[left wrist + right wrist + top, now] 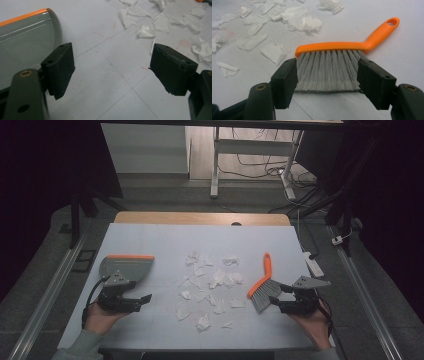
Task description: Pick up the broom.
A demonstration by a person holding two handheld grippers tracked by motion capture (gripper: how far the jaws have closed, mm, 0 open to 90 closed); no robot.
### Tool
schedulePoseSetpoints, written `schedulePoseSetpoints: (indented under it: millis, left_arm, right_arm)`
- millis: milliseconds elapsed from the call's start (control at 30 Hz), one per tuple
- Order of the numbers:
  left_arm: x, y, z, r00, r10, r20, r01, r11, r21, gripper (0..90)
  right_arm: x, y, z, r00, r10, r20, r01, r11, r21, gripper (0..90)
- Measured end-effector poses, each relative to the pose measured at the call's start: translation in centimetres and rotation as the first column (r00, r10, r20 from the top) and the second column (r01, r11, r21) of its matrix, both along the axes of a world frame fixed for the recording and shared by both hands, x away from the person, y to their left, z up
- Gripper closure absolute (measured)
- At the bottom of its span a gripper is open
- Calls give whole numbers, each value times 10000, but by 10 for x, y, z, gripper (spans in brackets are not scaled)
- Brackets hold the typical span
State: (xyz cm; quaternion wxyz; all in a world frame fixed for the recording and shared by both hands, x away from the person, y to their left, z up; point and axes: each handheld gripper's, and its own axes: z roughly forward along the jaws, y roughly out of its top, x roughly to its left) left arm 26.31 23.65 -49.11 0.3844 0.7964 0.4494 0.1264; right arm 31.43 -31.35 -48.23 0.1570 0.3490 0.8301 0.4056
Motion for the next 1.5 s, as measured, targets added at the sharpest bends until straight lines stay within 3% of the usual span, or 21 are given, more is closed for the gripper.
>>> schedulePoseSetpoints:
  millis: [433,833,1033,1267,1500]
  left_arm:
    - [-5,0,1,9998,-37,199,39,9999,-102,212]
    - [1,-3,0,9995,-181,275,181,9998,-12,212]
    - [1,-1,0,9995,-101,313,102,9999,-24,213]
    - [0,-1,1,9994,-69,330,69,10000,-13,212]
    - [-3,-1,1,9988,-167,463,162,9998,123,212]
  right_arm:
    - [3,2,3,10000,1,31,-1,9998,-219,322]
    - [0,5,3,9999,-124,-52,119,9965,-831,314]
    - [2,6,6,9992,-392,-52,387,9969,-678,314]
    - [16,18,20,9997,-247,4,246,9961,-848,316]
    - [39,34,51,9962,-678,-552,607,9907,-1217,330]
